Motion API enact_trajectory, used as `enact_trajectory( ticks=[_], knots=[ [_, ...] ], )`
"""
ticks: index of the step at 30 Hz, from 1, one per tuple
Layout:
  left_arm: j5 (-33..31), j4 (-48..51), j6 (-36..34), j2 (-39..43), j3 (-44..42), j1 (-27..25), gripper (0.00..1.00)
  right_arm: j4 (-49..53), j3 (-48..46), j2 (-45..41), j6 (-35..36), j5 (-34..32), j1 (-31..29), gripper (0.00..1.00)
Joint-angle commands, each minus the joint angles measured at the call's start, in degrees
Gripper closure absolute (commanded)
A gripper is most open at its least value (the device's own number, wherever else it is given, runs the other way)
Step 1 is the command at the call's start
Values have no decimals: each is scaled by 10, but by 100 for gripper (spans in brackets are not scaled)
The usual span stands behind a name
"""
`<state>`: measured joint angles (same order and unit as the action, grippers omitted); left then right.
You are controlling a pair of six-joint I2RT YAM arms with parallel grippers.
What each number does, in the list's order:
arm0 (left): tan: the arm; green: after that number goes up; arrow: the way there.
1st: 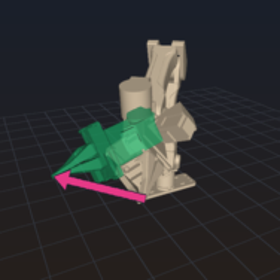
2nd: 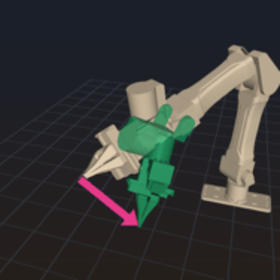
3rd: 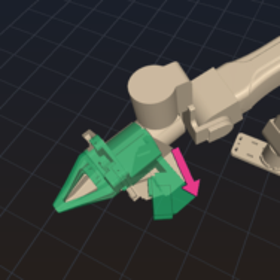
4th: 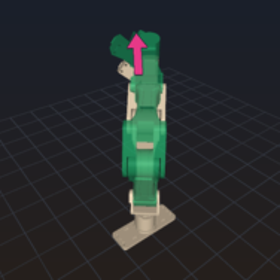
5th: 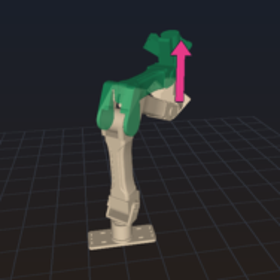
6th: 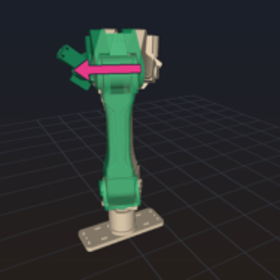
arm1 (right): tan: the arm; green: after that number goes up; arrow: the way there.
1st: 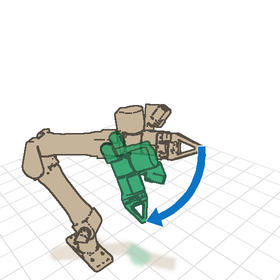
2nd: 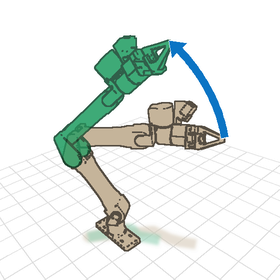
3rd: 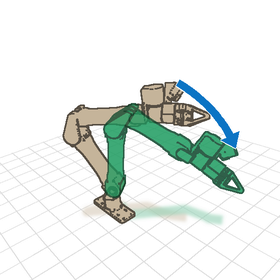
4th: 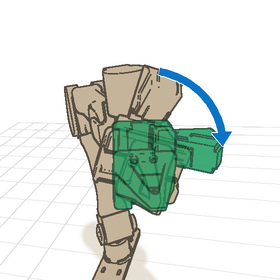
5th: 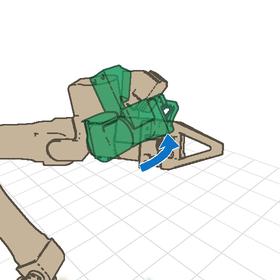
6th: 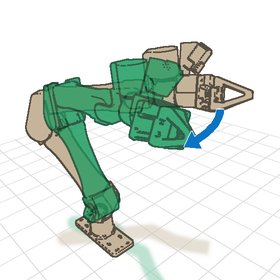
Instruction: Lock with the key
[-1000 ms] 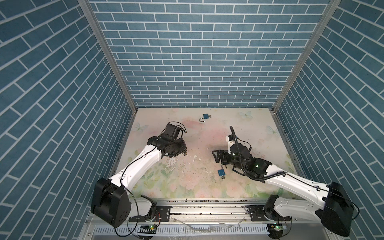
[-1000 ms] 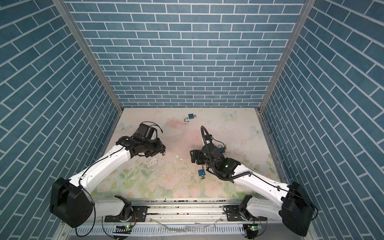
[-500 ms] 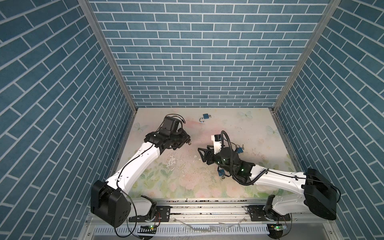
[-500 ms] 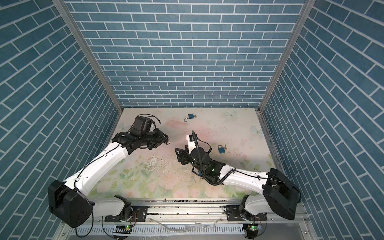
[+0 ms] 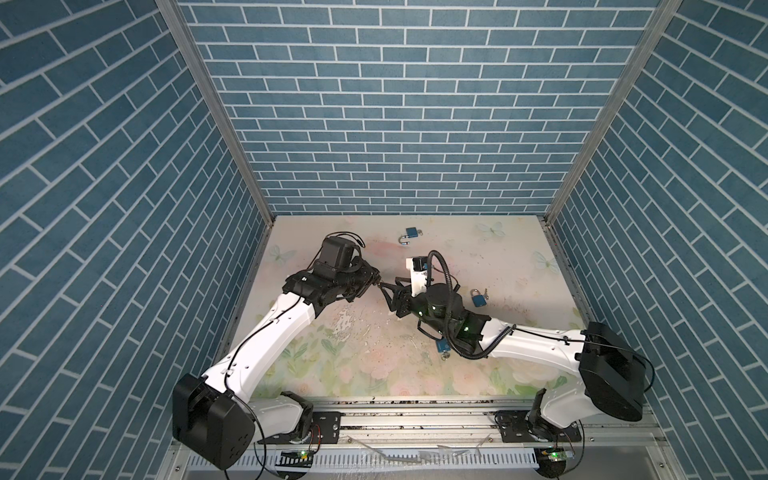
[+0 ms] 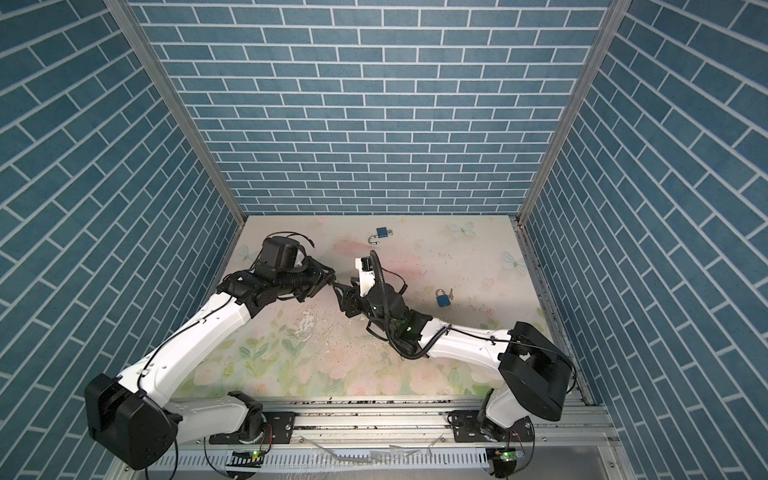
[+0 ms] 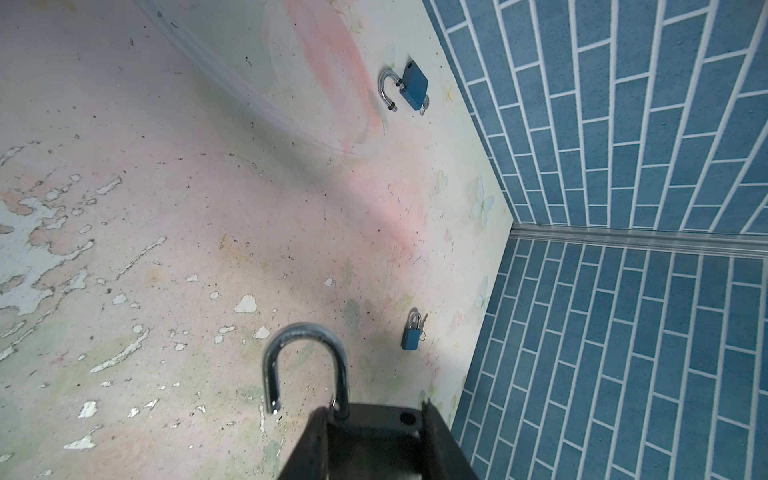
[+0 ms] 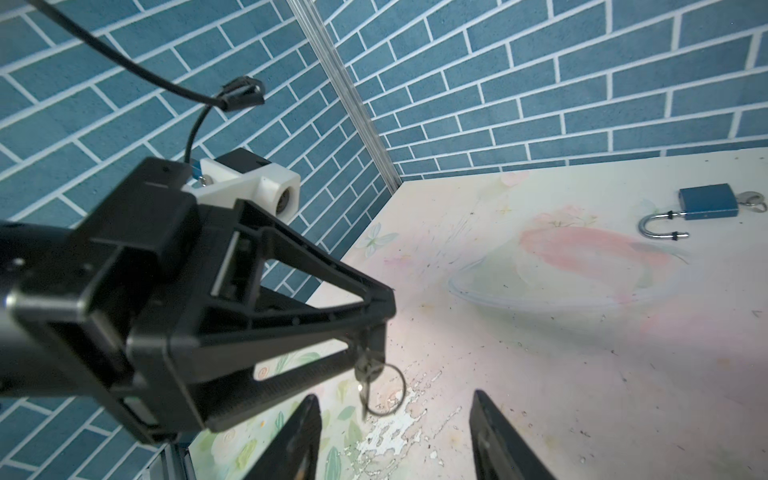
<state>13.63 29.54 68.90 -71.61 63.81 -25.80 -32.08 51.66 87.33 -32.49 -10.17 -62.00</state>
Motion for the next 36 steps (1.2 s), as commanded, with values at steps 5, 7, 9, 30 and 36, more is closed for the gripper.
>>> enact_trajectory(
  ticks=[5,7,9,30,36],
  knots=[
    [-9,-14,11,27,-10,-1,68,-15,39,30,22,23,-2,48],
    [-10,-17,12,26,-10,-1,68,-16,44,37,20,25,-3,48],
    [-6,-19,14,24,-9,-1,68,-18,48,44,18,26,-2,51],
    [2,-38,27,31,-21,0,68,-48,60,69,-2,58,17,70],
    [11,-58,42,30,-33,1,68,-54,63,78,-7,64,18,72]
  ],
)
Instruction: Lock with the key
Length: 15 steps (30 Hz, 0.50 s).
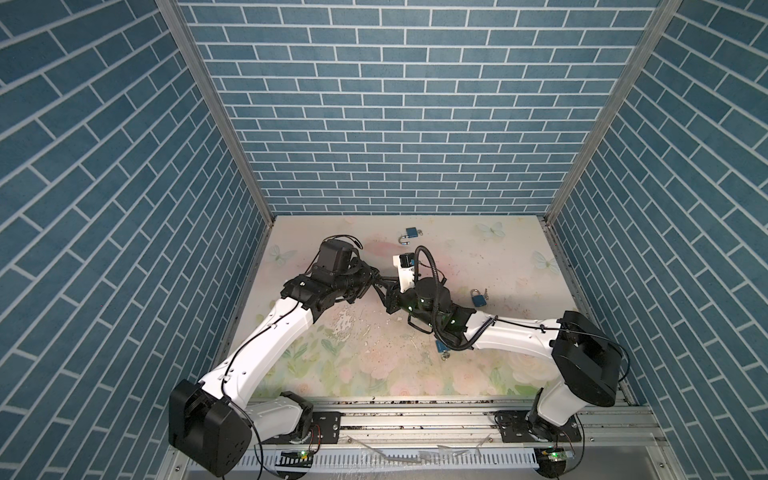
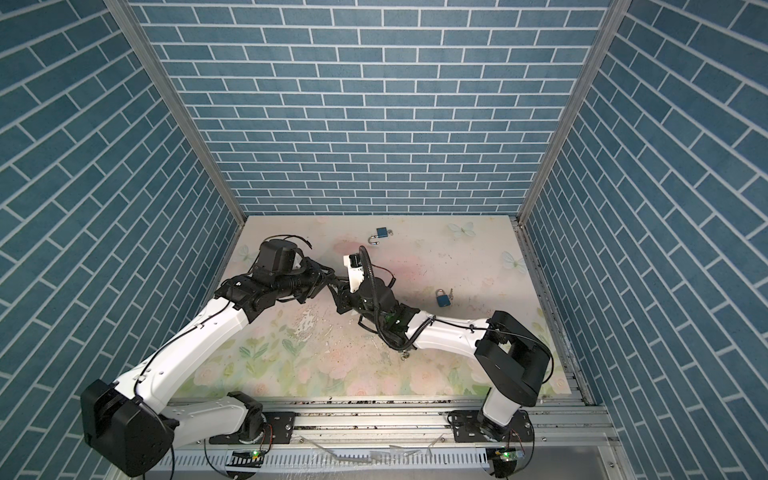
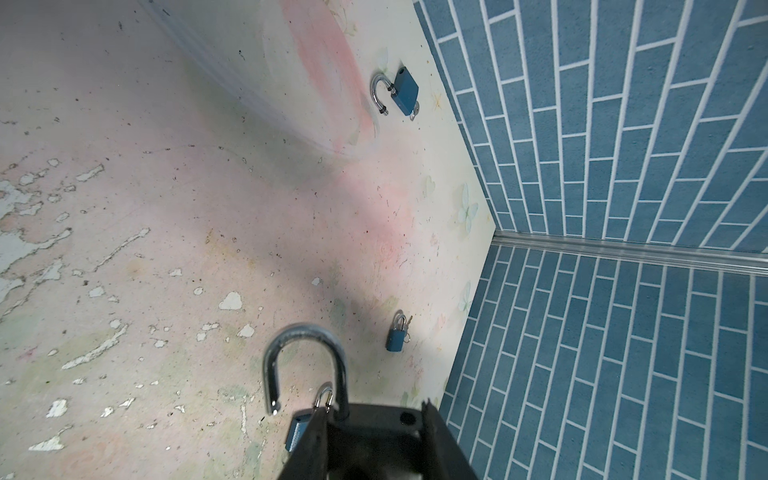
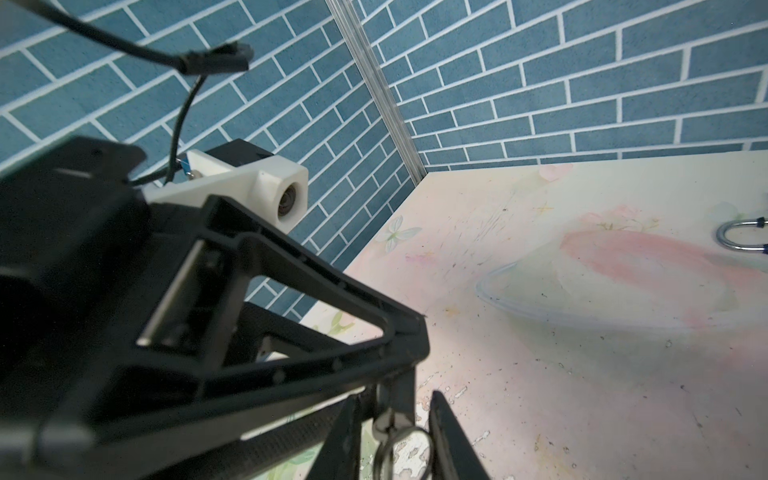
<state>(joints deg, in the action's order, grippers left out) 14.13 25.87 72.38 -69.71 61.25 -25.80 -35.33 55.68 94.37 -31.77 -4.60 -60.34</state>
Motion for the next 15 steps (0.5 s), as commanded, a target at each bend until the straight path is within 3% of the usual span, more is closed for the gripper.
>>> enact_trajectory(
  ticks=[1,11,13,15],
  knots=[
    [7,-21,8,11,-8,1,68,-24,22,7,-15,10,2,72],
    [11,-25,10,14,-14,4,68,-37,22,12,-27,16,8,79],
    [10,-27,12,14,-15,4,69,-40,22,14,-31,18,9,91],
    [11,-31,13,18,-18,5,68,-40,22,17,-33,19,10,95]
  ],
)
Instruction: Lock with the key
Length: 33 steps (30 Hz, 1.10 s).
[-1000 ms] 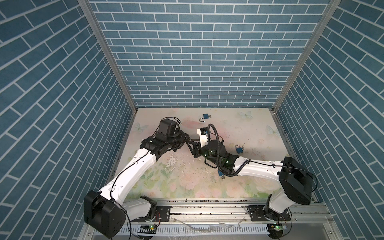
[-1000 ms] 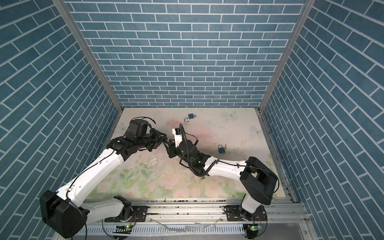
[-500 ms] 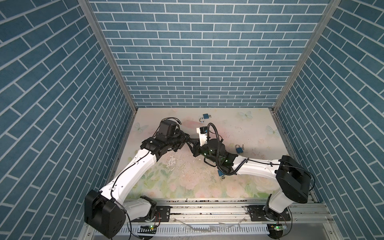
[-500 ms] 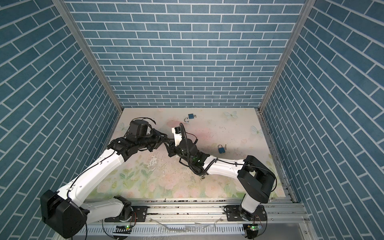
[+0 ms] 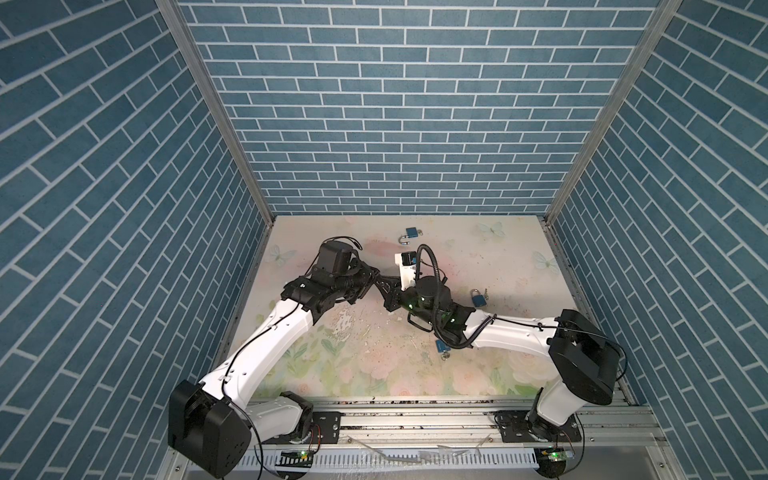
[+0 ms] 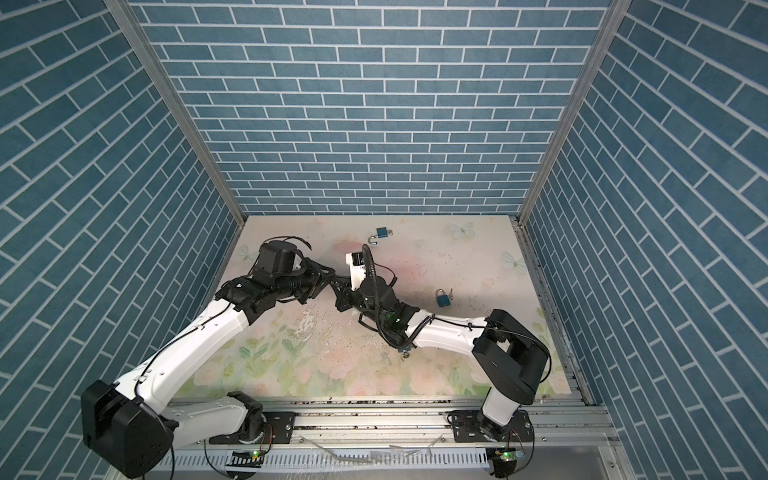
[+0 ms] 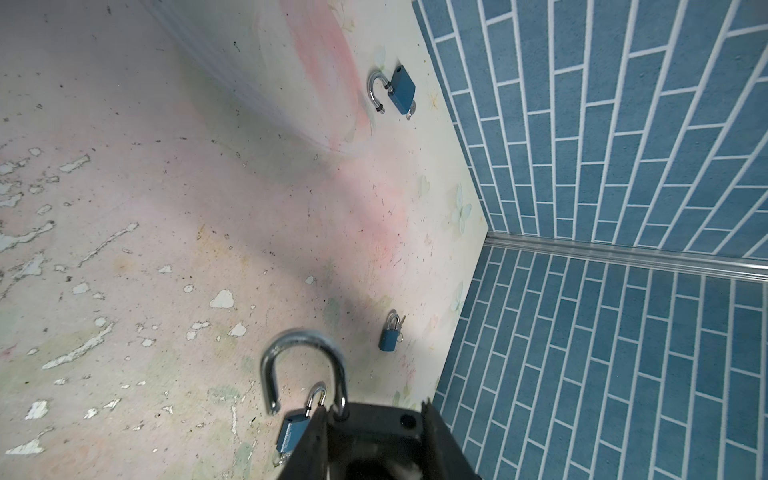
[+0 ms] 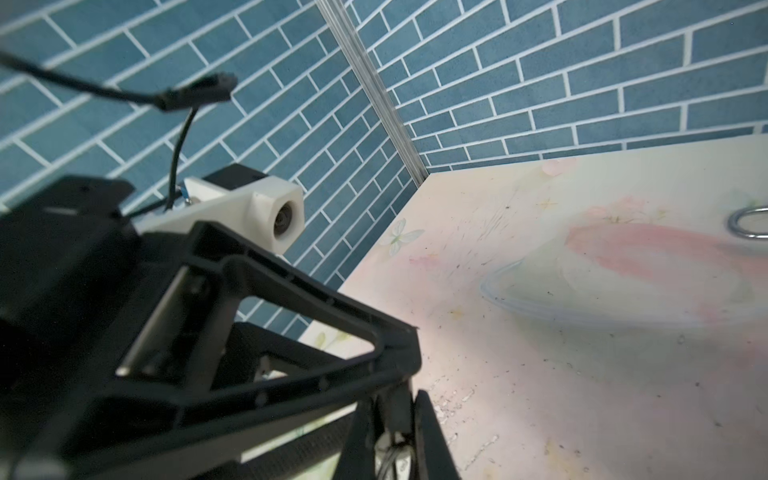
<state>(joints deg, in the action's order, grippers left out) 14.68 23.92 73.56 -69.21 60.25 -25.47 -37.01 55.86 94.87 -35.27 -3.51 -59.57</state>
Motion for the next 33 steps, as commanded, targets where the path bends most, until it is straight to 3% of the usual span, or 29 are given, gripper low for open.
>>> enact_trajectory(
  ticks=[1,15,21,26,33],
  knots=[
    [6,-12,1,13,-8,3,68,-24,20,12,1,11,3,94],
    [18,-36,9,8,-20,3,66,-43,22,26,-13,36,8,98],
    [12,-34,9,18,-27,5,57,-51,20,24,-13,46,14,100],
    [11,-42,5,26,-34,12,42,-59,7,12,-13,53,18,100],
    [31,-3,-57,51,-24,48,30,-9,-29,-59,3,107,53,100]
  ],
)
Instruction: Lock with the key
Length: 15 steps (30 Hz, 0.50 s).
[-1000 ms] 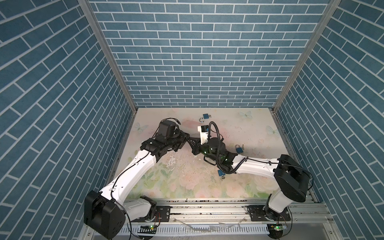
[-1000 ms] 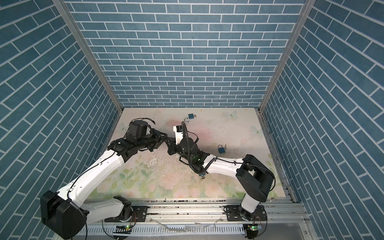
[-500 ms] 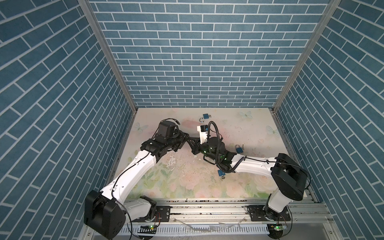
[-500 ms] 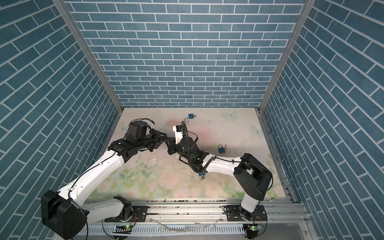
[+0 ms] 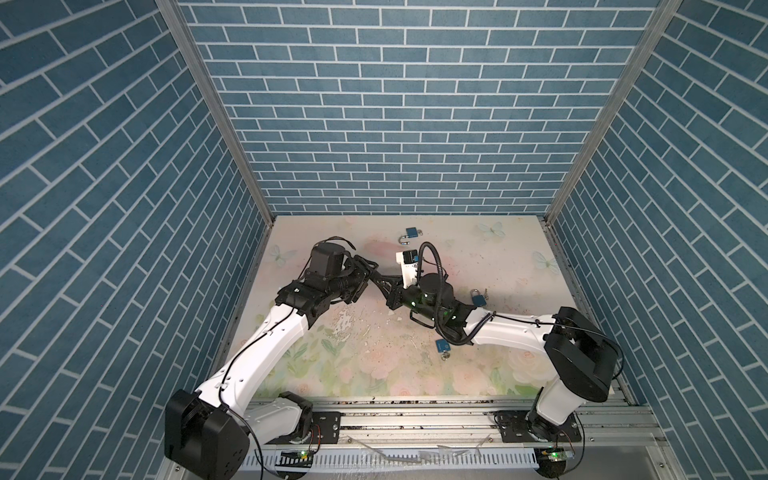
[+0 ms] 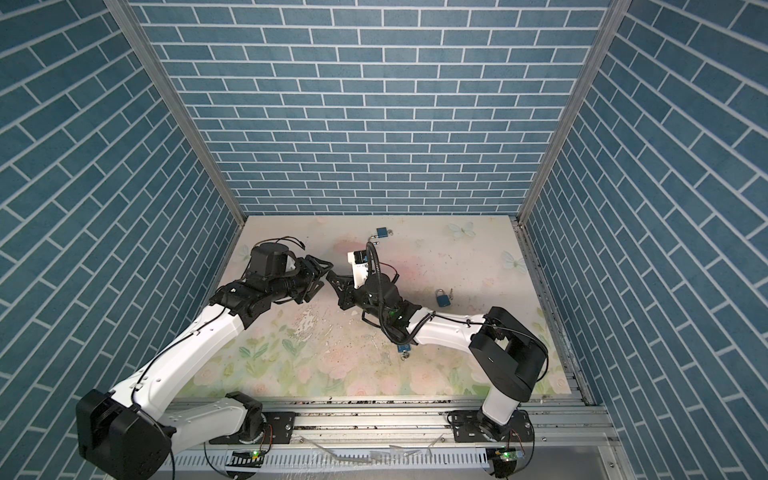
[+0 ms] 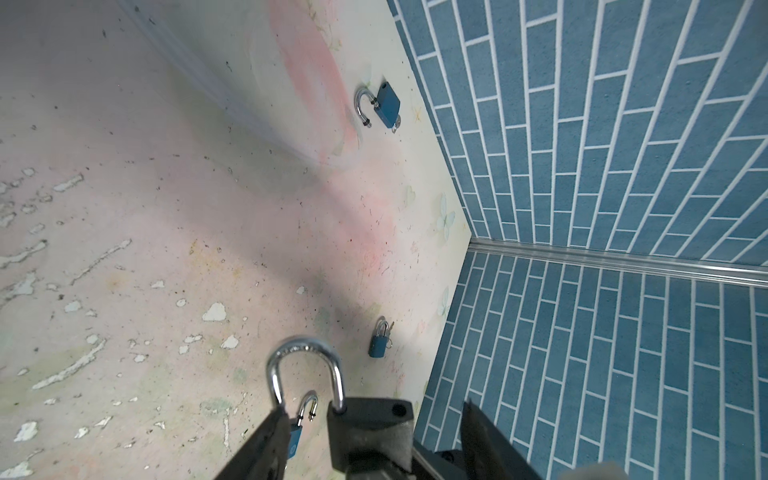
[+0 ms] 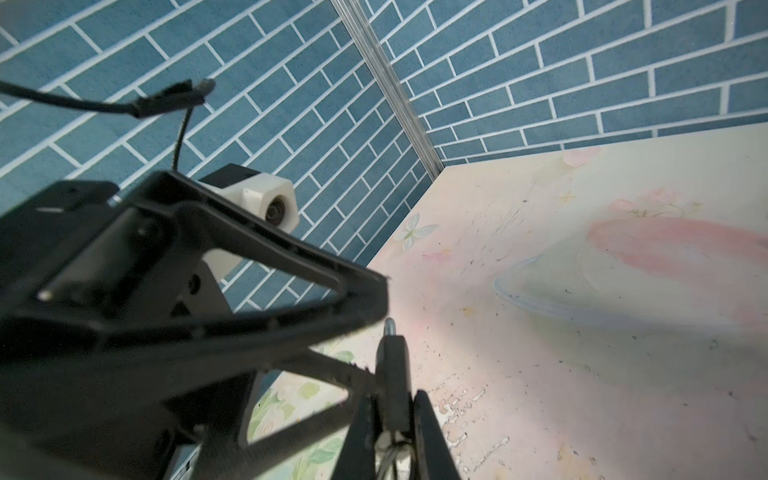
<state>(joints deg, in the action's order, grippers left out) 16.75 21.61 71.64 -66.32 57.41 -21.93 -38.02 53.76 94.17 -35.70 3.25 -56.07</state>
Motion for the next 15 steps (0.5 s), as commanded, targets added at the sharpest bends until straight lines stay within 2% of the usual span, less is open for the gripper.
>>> enact_trajectory(
  ticks=[1,4,7,11,15],
  knots=[
    [16,24,-46,33,-3,19,28,18,-13,-66,13,52,24,100],
    [34,31,-66,65,-26,37,21,54,-38,-112,22,91,46,100],
    [76,33,-99,86,-37,48,20,89,-63,-156,26,138,72,100],
    [145,38,-123,102,-53,47,18,182,-64,-190,56,162,87,100],
    [184,18,-133,131,-93,46,17,214,-60,-203,59,177,92,100]
  ],
)
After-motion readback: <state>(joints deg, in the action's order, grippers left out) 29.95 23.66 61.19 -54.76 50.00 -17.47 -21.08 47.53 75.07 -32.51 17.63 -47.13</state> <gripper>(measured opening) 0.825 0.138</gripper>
